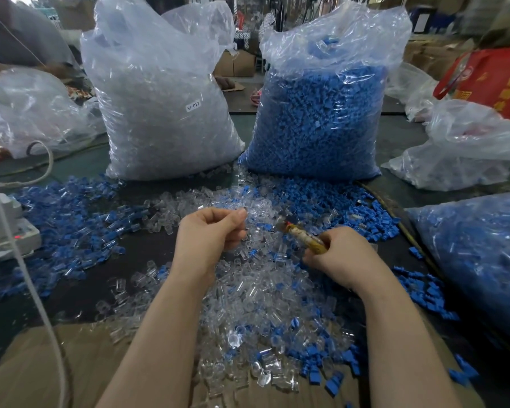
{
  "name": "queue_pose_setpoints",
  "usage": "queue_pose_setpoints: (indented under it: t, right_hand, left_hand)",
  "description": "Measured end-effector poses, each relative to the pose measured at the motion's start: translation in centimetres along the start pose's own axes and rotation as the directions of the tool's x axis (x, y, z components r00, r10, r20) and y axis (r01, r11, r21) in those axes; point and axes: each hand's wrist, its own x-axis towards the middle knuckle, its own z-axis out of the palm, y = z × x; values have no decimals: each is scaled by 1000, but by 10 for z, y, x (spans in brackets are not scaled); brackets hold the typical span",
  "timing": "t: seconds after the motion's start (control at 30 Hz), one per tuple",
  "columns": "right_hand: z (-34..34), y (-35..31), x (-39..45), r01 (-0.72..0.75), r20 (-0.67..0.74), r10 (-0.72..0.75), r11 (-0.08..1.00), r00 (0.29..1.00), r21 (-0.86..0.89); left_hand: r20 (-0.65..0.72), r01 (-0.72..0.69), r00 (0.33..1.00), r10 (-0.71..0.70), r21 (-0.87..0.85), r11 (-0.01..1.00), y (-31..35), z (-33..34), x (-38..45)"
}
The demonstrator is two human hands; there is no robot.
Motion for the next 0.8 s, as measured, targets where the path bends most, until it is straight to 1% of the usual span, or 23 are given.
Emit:
queue_pose_setpoints:
  t: [0.1, 0.27, 0.37, 0.57, 0.63, 0.67, 0.73, 0.8]
  right_hand:
    - [0, -2, -1, 44, 23, -43, 995, 999, -85]
    - [5, -7, 0, 46, -44, -56, 979, 997, -199]
    - [10, -8, 2, 45, -84, -65, 975, 994, -219]
    - [16, -8, 3, 46, -119, -71, 979, 990, -201]
    - [18, -7, 4, 44, -157, -69, 986, 985, -160]
    - [19, -7, 3, 51, -187, -71, 993, 980, -107]
    - [19, -8, 3, 101, -259, -84, 993, 962, 56]
    - [19, -13, 2, 187, -328, -108, 958, 938, 219]
  left_hand:
    - [-1, 2, 1000, -2, -6, 1000, 0, 0, 0]
    - [12, -3, 1000, 3, -3, 1000, -1, 0, -1]
    - [18, 4, 1000, -4, 0, 1000, -2, 0, -1]
    - [47, 16, 999, -16, 8, 1000, -2, 2, -2]
    - [44, 10, 999, -11, 12, 1000, -2, 2, -2]
    - [44, 11, 999, -12, 9, 1000, -2, 3, -3]
    - [54, 21, 998, -20, -16, 1000, -1, 5, -4]
    - [65, 32, 997, -29, -51, 998, -1, 8, -4]
